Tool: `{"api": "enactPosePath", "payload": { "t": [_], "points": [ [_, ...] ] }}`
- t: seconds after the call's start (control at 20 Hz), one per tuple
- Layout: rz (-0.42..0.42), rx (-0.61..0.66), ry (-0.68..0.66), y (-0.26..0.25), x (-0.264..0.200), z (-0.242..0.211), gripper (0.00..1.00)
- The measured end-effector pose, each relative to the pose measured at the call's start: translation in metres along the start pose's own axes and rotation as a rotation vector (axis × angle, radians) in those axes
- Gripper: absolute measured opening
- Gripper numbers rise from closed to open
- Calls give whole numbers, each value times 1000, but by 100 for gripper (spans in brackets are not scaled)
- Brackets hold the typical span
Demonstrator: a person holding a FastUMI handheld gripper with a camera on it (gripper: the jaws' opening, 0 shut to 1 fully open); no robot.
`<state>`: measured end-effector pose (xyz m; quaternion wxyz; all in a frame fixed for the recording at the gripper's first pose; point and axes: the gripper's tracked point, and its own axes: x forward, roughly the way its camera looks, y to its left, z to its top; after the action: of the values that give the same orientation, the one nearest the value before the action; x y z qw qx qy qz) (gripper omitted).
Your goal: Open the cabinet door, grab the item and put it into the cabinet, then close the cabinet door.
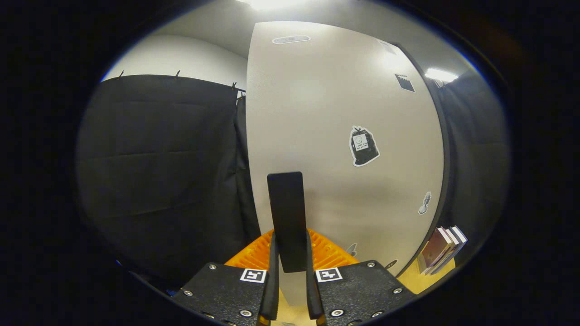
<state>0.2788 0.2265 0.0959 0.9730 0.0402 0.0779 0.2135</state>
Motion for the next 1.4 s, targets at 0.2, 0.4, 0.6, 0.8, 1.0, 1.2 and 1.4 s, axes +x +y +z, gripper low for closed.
{"api": "enactPosePath", "payload": {
  "t": [0.2, 0.4, 0.6, 0.8, 1.0, 1.2, 1.4],
  "points": [
    [12, -1, 0, -3, -12, 0, 25],
    [15, -10, 1, -7, -26, 1, 25],
    [11, -2, -2, -13, -40, 3, 25],
    [-16, 0, -7, -21, -51, 2, 25],
    [-44, 32, -8, -30, -67, 2, 22],
    [-78, 62, 30, -39, -79, -7, 22],
    [-141, 57, 26, -50, -87, -7, 22]
  ]
}}
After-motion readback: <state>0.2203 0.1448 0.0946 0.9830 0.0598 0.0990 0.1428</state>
